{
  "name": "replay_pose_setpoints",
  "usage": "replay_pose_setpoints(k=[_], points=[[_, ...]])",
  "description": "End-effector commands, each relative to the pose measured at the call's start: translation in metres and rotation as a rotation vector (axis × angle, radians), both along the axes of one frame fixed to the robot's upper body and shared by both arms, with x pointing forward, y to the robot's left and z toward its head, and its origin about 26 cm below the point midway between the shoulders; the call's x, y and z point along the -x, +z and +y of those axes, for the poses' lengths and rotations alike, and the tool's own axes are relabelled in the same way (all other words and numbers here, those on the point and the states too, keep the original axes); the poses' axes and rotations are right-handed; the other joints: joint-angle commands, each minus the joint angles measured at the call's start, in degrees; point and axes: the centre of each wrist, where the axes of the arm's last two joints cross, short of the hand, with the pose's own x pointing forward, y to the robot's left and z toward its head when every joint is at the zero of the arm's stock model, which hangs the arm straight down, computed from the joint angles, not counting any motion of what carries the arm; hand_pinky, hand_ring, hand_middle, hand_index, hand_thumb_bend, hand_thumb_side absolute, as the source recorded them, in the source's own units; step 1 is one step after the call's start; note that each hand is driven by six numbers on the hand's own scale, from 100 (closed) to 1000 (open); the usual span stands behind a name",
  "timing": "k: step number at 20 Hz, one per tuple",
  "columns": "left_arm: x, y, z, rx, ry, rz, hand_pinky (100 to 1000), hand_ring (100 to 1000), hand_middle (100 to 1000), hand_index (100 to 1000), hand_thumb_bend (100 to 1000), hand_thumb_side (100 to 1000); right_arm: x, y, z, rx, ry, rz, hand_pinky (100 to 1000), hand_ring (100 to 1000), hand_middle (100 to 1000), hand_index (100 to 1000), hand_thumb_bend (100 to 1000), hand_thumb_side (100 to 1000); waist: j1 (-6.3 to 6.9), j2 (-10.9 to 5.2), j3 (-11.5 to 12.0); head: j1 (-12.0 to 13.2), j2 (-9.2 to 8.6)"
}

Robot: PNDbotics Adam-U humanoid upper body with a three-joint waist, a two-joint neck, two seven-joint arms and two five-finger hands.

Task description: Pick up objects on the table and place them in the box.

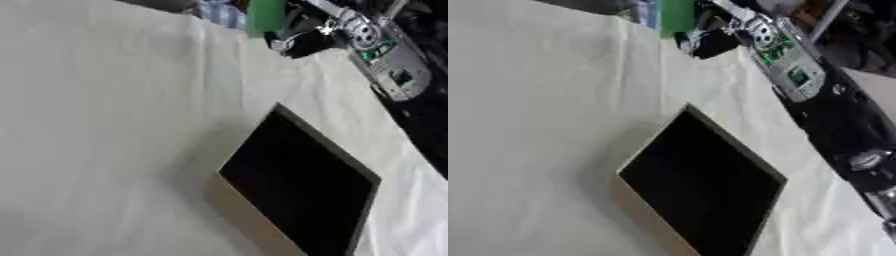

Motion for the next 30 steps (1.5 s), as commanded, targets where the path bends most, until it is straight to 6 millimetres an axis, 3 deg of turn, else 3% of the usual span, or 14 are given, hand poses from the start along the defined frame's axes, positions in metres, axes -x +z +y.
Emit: replay_pose_setpoints(k=[1, 8, 16, 25, 30], points=[[0.004, 0.008, 0.004, -0.022, 0.007, -0.022, 581, 586, 558, 735, 100, 728, 0.021, 0.018, -0.004, 0.043, 0.026, -0.062, 648, 768, 462, 668, 100, 100, 0.70, -2.07, -0.4, 0.9, 1.93], [0.004, 0.006, 0.004, -0.015, -0.003, -0.012, 581, 588, 560, 736, 100, 725, 0.052, 0.004, 0.012, 0.195, 0.165, -0.101, 667, 773, 484, 680, 100, 100, 2.27, -4.07, -2.0, 3.1, 4.97], [0.004, 0.004, 0.004, 0.002, -0.005, -0.008, 579, 590, 560, 736, 100, 725, 0.082, -0.026, 0.043, 0.245, 0.316, -0.179, 663, 769, 482, 680, 100, 100, 3.73, -4.40, -3.2, 4.8, 6.80], [0.004, 0.002, 0.002, 0.007, -0.014, 0.003, 577, 588, 558, 735, 100, 728, 0.082, -0.098, 0.063, 0.239, 0.328, -0.120, 620, 761, 480, 678, 100, 100, 4.58, -4.18, -4.8, 6.2, 7.29], [0.004, 0.002, 0.000, 0.008, -0.020, 0.005, 576, 587, 558, 735, 100, 728, 0.087, -0.128, 0.072, 0.228, 0.318, -0.076, 599, 750, 477, 675, 100, 100, 4.62, -3.88, -5.0, 6.8, 7.57]])
